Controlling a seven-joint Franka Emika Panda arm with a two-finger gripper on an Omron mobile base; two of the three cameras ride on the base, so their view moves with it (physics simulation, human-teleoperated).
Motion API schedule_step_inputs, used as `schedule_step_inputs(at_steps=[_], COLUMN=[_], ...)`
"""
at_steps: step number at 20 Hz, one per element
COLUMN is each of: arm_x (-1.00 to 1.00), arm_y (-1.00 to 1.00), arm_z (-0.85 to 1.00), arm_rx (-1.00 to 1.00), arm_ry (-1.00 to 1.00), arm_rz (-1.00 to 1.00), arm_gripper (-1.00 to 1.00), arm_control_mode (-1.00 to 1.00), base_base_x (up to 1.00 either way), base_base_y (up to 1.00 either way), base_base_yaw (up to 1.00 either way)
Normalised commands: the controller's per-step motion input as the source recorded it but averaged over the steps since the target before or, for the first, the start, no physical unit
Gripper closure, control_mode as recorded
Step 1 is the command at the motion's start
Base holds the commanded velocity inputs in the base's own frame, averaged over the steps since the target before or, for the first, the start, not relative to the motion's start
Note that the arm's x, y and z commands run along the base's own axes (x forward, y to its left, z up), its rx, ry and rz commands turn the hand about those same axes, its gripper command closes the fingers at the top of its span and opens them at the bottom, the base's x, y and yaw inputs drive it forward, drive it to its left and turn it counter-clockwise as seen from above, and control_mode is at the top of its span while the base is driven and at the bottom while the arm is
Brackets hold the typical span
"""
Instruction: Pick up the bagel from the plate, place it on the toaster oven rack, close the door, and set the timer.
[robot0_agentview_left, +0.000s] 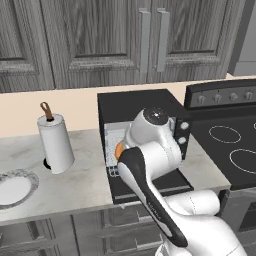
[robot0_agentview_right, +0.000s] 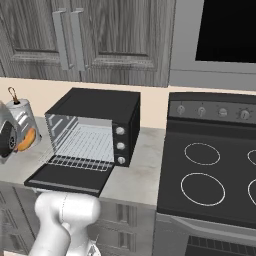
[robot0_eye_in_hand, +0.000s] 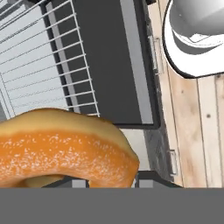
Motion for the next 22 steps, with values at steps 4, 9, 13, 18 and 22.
schedule_step_inputs(at_steps=[4,9,13,18,22], arm_x=[0.51,0.49,0.27,0.21,0.21], arm_y=[-0.72,-0.62,-0.36,-0.1,-0.04], arm_z=[0.0,-0.01,-0.18,-0.41,-0.35], arm_rx=[0.0,0.0,0.0,0.0,0.0], arm_ry=[0.0,0.03,0.04,0.03,0.02], arm_rz=[-0.18,-0.15,-0.1,-0.04,-0.02], arm_gripper=[1.0,1.0,1.0,1.0,1.0], arm_control_mode=[-1.0,-1.0,-1.0,-1.0,-1.0], base_base_x=[0.0,0.0,0.0,0.0,0.0], base_base_y=[0.0,0.0,0.0,0.0,0.0], base_base_yaw=[0.0,0.0,0.0,0.0,0.0])
